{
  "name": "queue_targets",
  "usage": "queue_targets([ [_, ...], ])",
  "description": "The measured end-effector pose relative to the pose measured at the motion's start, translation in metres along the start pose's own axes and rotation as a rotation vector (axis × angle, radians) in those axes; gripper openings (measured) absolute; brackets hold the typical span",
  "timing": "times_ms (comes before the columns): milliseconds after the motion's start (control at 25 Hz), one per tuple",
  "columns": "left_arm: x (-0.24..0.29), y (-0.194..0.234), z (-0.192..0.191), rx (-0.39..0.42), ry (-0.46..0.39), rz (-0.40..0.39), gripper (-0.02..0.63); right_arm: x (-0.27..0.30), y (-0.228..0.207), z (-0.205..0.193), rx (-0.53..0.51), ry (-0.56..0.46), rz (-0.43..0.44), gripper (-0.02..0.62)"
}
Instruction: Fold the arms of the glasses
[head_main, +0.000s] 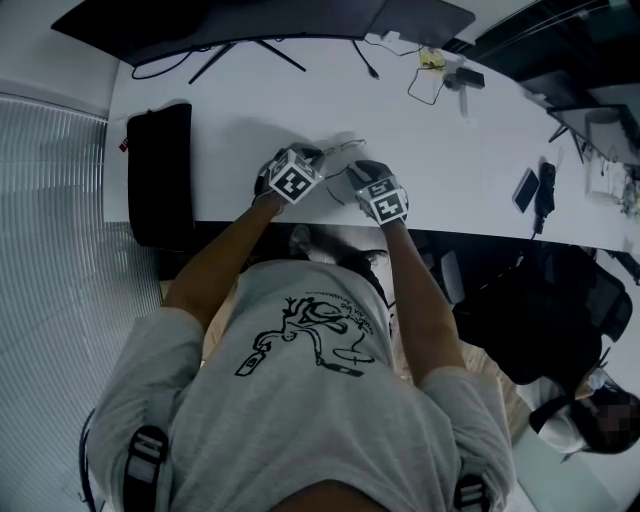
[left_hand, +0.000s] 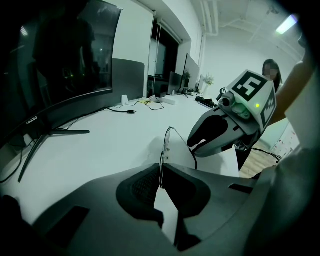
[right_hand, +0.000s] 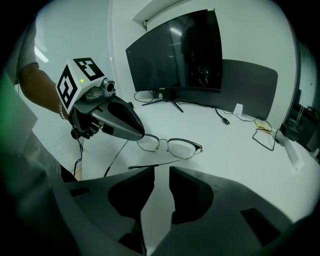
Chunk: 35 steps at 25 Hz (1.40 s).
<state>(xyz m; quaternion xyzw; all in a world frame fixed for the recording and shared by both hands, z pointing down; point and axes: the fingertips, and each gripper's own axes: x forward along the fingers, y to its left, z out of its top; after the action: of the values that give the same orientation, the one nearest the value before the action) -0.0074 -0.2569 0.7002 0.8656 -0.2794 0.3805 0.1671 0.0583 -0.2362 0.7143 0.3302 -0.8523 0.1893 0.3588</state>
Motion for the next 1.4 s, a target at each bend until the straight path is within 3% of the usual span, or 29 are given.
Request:
queue_targets([
  [1040, -0.002, -0.022, -0.002, 0.025, 0.009, -0.020, 0.037, 0.001, 0.006, 0.006, -0.005, 0.000, 0.001, 0.133],
  [1400, -0.005, -0.018, -0.006, 0.016, 0.007, 0.007, 0.035, -0.018, 0.011, -0.002, 0.033, -0.024, -0.014, 0.135],
])
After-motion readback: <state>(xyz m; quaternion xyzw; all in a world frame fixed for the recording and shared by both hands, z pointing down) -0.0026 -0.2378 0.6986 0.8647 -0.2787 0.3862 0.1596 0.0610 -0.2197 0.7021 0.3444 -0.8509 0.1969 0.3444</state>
